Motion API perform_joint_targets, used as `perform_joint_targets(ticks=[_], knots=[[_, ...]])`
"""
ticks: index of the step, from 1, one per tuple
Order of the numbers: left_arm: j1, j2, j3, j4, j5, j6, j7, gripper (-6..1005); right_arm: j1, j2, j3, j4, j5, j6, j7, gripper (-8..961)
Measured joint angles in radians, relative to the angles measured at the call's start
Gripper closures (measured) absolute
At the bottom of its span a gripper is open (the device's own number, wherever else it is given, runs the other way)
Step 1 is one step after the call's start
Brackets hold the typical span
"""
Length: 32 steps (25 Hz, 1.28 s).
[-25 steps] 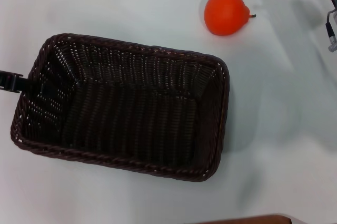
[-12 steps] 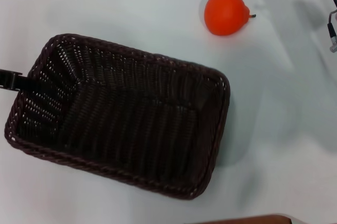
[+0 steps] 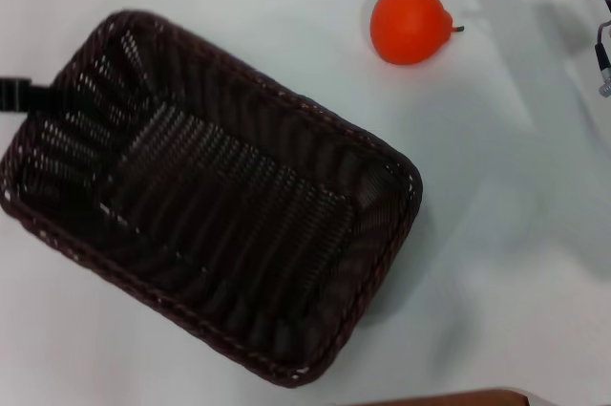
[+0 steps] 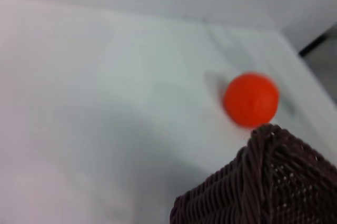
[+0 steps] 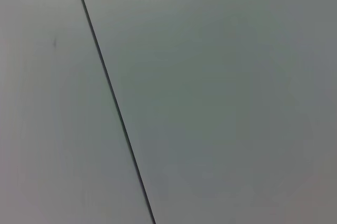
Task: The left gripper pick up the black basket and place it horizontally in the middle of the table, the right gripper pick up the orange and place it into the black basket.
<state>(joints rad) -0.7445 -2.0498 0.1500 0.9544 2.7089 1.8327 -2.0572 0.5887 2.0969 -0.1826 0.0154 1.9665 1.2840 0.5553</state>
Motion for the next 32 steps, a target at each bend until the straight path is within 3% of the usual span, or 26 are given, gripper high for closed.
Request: perform_joint_targets(ticks=[11,17,21,28,32], knots=[[0.021,0.003,-0.097,-0.036,-0.217,-0.002,-0.009,806,-0.003,0.0,0.0,0.002,0.0,-0.001,0.0,147],[0.026,-0.007,-0.195,-0.042,-0.247,-0.051,-0.045,804,-0.003,0.0,0.0,0.002,0.0,-0.006,0.0,147],[0.044,-0.032,-0.217,-0.013,-0.262,-0.105,-0.073,805,-0.003,0.0,0.001,0.002,0.0,-0.007,0.0,146],[0.094,-0.11,-0.224,0.116,-0.319,-0.173,-0.107,806,-0.004,0.0,0.002,0.002,0.0,-0.008,0.0,148],[0.132,-0.118,-0.225,0.121,-0.357,-0.182,-0.112,806,-0.004,0.0,0.002,0.002,0.0,-0.008,0.0,151]])
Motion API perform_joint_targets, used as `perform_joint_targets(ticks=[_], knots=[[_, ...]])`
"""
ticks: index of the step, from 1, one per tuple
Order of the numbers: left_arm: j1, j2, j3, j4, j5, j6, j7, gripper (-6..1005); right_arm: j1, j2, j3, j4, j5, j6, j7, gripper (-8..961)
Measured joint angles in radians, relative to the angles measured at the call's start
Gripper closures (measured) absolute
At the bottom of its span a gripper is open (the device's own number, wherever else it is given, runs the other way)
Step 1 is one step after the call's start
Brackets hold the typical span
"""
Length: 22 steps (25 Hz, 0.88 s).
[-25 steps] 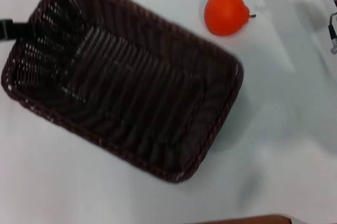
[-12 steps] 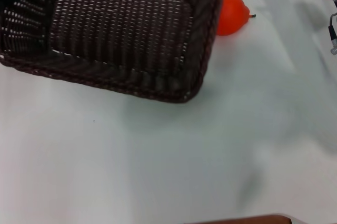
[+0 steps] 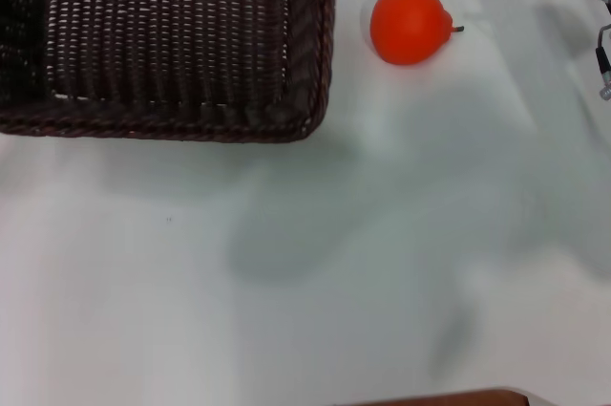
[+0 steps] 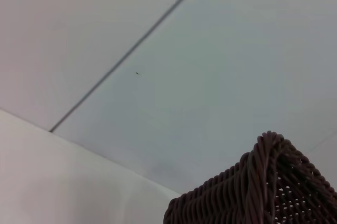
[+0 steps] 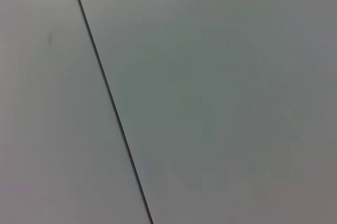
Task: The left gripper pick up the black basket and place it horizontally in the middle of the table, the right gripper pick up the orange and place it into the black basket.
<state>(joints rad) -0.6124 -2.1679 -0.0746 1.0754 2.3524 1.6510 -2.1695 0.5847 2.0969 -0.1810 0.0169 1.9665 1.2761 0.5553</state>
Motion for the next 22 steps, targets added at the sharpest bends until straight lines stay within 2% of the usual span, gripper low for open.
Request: perform_joint_targets(ticks=[7,22], knots=[[0.059,0.002,0.014,-0.03,-0.043,-0.023,0.005,805,0.003,0.0,0.0,0.0,0.0,-0.001,0.0,155],[0.097,0.004,0.06,-0.031,-0.049,0.001,0.001,801,-0.003,0.001,0.0,0.0,0.0,-0.003,0.0,165]])
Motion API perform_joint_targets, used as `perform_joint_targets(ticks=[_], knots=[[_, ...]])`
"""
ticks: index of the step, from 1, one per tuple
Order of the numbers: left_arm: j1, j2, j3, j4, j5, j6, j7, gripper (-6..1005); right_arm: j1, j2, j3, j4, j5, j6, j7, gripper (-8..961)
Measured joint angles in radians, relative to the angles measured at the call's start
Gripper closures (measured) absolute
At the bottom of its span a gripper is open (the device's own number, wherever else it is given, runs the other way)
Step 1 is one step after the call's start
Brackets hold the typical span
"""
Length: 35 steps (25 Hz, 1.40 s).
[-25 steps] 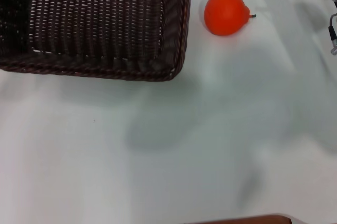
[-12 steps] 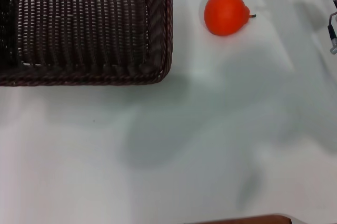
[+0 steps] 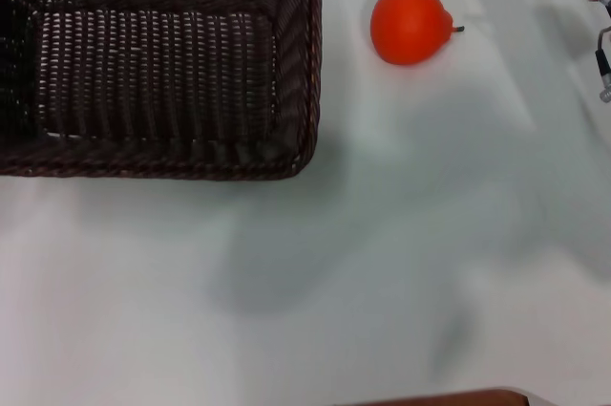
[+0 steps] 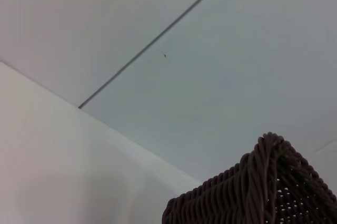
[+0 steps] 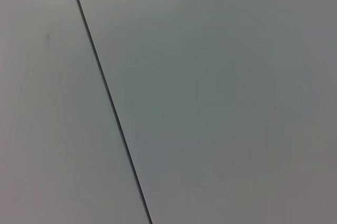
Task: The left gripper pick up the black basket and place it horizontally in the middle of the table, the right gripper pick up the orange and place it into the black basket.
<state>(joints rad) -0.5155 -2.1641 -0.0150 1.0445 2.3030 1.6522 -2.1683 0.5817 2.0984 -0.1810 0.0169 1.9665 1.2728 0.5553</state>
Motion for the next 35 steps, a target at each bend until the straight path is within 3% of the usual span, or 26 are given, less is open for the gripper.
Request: perform_joint_targets(ticks=[22,29,32,35], knots=[[0.0,0.002,0.069,-0.104,-0.005,-0.013,0.002,689,0.01,0.0,0.0,0.0,0.0,-0.009,0.0,178],[0.01,0.014,0.07,-0.105,0.0,0.012,-0.004,654,0.011,-0.001,0.003,0.0,0.0,-0.009,0.0,183],[0.019,0.02,0.07,-0.114,0.001,0.025,-0.005,513,0.01,-0.002,0.014,0.0,0.0,-0.009,0.0,184],[0.042,0.05,0.074,-0.176,0.003,0.051,-0.005,411,0.01,-0.003,0.022,0.0,0.0,-0.009,0.0,186]])
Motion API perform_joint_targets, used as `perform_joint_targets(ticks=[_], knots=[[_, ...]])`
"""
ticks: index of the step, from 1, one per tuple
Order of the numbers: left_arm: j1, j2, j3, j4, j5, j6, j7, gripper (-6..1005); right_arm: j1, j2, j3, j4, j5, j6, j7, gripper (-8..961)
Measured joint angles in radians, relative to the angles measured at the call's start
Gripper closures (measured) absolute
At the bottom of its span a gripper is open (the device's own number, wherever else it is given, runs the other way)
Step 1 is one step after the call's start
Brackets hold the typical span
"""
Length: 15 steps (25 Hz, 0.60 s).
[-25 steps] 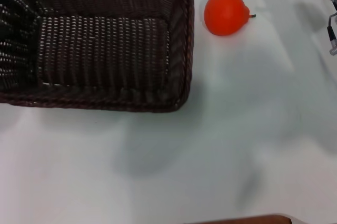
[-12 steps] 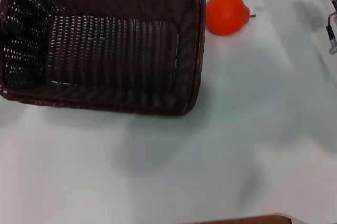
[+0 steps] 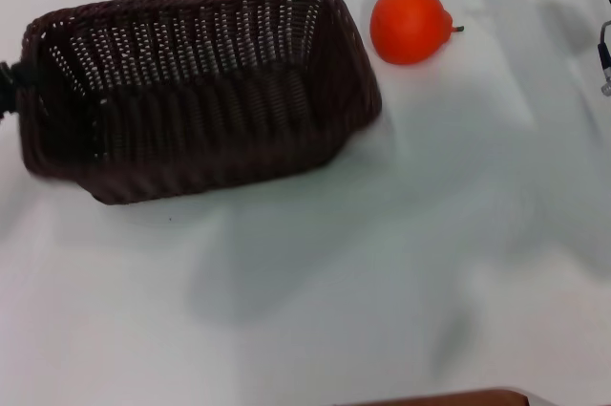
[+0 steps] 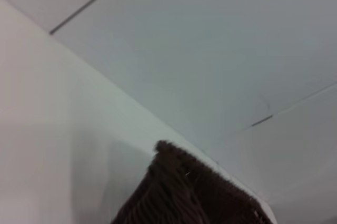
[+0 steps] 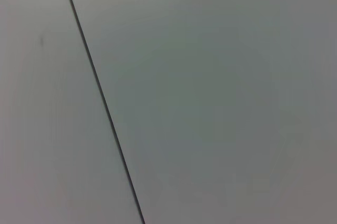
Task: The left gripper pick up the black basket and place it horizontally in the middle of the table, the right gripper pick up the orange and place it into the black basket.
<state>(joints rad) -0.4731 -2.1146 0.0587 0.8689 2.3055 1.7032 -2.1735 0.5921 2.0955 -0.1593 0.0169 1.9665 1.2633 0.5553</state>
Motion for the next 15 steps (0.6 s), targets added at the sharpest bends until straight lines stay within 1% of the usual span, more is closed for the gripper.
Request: perform_joint_targets(ticks=[3,7,10,15], knots=[[0.02,0.02,0.016,-0.045,-0.005,0.003,0.006,386,0.0,0.0,0.001,-0.002,0.0,-0.017,0.0,188],[0.026,0.026,0.022,-0.049,-0.012,0.006,0.022,352,0.003,0.0,0.001,-0.005,0.0,-0.029,-0.001,191],[0.027,0.037,0.018,-0.049,-0.028,0.004,0.062,327,0.005,0.0,0.001,-0.005,0.0,-0.029,-0.001,192],[0.037,0.066,0.019,-0.051,-0.152,-0.016,0.237,325,0.006,0.0,-0.002,-0.003,-0.002,-0.029,-0.001,196]])
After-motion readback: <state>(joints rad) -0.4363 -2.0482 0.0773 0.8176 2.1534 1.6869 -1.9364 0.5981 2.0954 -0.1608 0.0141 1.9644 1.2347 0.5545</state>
